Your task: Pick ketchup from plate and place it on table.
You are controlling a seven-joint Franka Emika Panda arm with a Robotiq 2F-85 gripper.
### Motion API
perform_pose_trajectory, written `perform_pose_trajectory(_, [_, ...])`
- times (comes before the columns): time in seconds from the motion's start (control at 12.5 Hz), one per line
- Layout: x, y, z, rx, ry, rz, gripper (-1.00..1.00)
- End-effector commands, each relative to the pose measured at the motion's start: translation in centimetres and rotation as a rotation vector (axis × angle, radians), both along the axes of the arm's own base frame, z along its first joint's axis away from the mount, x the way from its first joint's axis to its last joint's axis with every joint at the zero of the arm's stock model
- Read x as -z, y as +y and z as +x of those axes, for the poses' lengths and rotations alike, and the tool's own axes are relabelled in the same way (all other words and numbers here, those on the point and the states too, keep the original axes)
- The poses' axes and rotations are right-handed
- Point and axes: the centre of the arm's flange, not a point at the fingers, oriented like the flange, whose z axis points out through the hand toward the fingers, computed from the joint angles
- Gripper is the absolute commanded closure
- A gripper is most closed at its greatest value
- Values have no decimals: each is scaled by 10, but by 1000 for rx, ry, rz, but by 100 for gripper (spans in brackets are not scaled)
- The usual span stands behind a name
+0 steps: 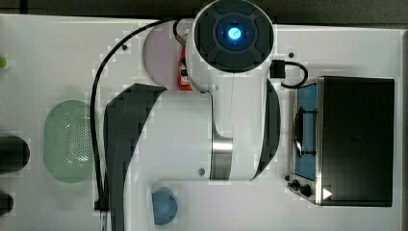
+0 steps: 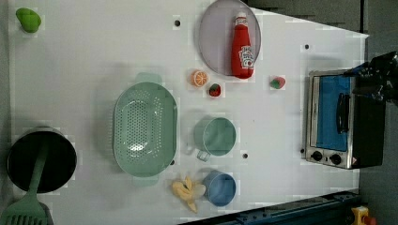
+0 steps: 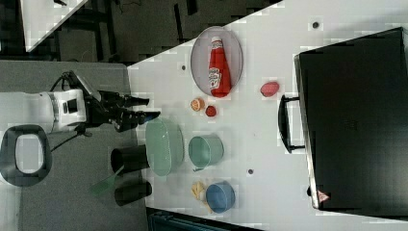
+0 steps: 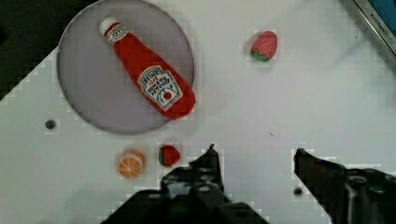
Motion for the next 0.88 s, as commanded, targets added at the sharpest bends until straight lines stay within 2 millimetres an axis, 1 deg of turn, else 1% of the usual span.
perform_pose_trajectory(0.08, [-63,-7,-83,73,35,-12,-59])
perform_pose_trajectory(0.24, [-50,-5,-76,8,55,-7,-100])
perform_pose_trajectory(0.4, [-26,-4,-61,-92,86,4,-100])
perform_pose_trajectory(0.56, [5,-2,-42,-176,111,17,-100])
perform_pose_trajectory(0.88, [77,8,-4,-320,127,43,-100])
